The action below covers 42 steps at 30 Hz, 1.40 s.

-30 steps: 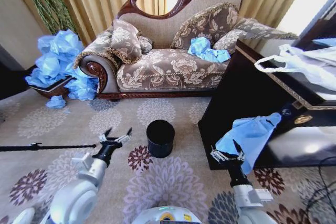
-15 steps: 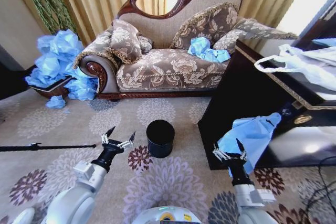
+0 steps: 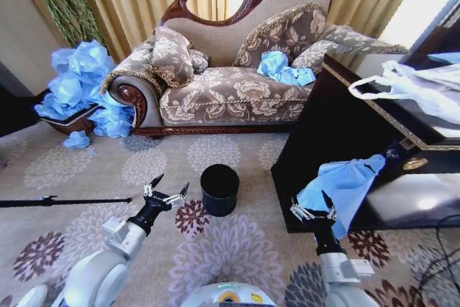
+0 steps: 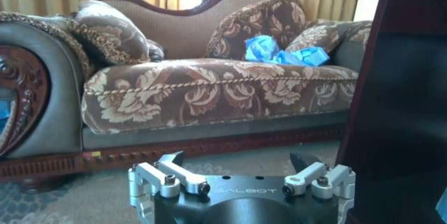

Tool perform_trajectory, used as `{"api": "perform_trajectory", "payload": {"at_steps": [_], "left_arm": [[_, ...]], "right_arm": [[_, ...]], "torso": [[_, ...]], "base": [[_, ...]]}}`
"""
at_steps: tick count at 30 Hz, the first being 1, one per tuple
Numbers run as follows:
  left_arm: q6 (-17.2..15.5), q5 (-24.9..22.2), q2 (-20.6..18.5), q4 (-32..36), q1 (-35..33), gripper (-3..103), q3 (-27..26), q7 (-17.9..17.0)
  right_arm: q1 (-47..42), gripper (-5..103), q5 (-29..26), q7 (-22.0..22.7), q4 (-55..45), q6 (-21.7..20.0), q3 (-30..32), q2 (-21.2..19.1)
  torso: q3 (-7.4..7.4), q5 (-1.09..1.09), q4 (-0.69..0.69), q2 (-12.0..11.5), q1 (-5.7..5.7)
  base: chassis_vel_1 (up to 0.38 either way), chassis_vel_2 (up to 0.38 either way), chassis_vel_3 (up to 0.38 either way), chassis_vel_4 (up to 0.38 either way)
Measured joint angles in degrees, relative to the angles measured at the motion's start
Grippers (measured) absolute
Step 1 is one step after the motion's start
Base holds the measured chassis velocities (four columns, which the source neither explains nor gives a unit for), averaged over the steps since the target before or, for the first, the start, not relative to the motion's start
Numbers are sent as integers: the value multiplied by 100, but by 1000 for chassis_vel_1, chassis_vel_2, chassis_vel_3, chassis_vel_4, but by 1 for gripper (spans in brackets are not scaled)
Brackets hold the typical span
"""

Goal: Place a garbage bag over the trash bin.

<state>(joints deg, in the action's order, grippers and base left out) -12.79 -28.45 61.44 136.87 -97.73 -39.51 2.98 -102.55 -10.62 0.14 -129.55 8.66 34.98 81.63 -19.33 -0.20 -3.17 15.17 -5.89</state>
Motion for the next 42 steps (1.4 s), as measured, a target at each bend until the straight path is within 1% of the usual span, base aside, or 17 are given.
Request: {"api": "perform_trajectory", "payload": {"at_steps": [9, 13, 15, 16, 18, 20, 22, 24, 27, 28, 31, 32, 33, 36, 38, 40, 42], "left_arm": [[9, 4, -26, -24, 22, 100, 2, -89], [-108, -425, -61, -15, 126, 100, 137, -298], [-360, -1083, -137, 49, 249, 100, 287, -373], [-360, -1083, -137, 49, 249, 100, 287, -373], [-434, -1701, -264, 54, 389, 100, 452, -373], [-380, -2017, -358, 6, 525, 100, 602, -371], [-210, -2703, -594, -165, 1036, 100, 1095, -484], [-169, -2876, -650, -207, 1188, 100, 1232, -531], [-107, -3936, -880, -405, 2085, 100, 1969, -741], [-107, -3936, -880, -405, 2085, 100, 1969, -741], [-139, -4697, -966, -587, 2941, 100, 2671, -932], [-139, -4697, -966, -587, 2941, 100, 2671, -932], [-159, -5065, -962, -695, 3434, 100, 3064, -1076], [-168, -5456, -908, -815, 3956, 100, 3458, -1293], [-214, -6315, -608, -1174, 4918, 100, 4198, -1699], [-217, -6445, -536, -1253, 5070, 100, 4315, -1742], [-259, -6810, -193, -1567, 5565, 100, 4754, -1779]], "right_arm": [[14, 100, 29, -8, 30, 0, -9, 16], [15, 100, 56, -16, 41, 0, -19, 24], [0, 100, 79, -16, 62, 0, -20, 13], [0, 100, 79, -16, 62, 0, -20, 13], [19, 100, 66, -14, 134, -2, -40, -82], [39, 100, 63, -10, 188, 26, -49, -121], [47, 100, 58, 28, 260, 91, -57, -175], [45, 100, 55, 47, 266, 97, -60, -187], [32, 100, 69, 101, 339, 134, -55, -214], [32, 100, 69, 101, 339, 134, -55, -214], [34, 100, 100, 107, 407, 136, -76, -163], [34, 100, 100, 107, 407, 136, -76, -163], [45, 100, 167, 107, 465, 137, -106, -119], [59, 100, 230, 102, 523, 140, -135, -88], [117, 100, 286, 98, 651, 144, -154, -64], [129, 100, 291, 98, 674, 147, -152, -63], [177, 100, 313, 96, 760, 161, -148, -66]], "torso": [[0, 0, 1, 0, 0], [0, 0, 1, 0, 0], [0, 0, 1, 0, 0], [0, 0, 1, 0, 0], [0, 0, 1, 0, 0], [0, 2, 5, 0, 0], [0, 0, 1, 0, 0], [0, -1, -2, 0, 0], [-1, 1, 0, 0, 0], [-1, 1, 0, 0, 0], [-1, 0, 1, 0, 0], [-1, 0, 1, 0, 0], [-1, 0, 0, 0, 0], [-1, 2, 0, 0, 0], [-1, 0, 0, 0, 0], [-1, 1, 0, 0, -1], [-1, 2, 1, 0, -1]], "base": [[0, 0, 0, 0], [0, 0, 0, 0], [0, 0, 0, 0], [0, 0, 0, 0], [0, 0, 0, 0], [0, 0, 0, 0], [0, 0, 0, 0], [0, 0, 0, 0], [0, 0, 0, 0], [0, 0, 0, 0], [0, 0, 0, 0], [0, 0, 0, 0], [0, 0, 0, 0], [0, 0, 0, 0], [0, 0, 0, 0], [0, 0, 0, 0], [0, 0, 0, 0]]}}
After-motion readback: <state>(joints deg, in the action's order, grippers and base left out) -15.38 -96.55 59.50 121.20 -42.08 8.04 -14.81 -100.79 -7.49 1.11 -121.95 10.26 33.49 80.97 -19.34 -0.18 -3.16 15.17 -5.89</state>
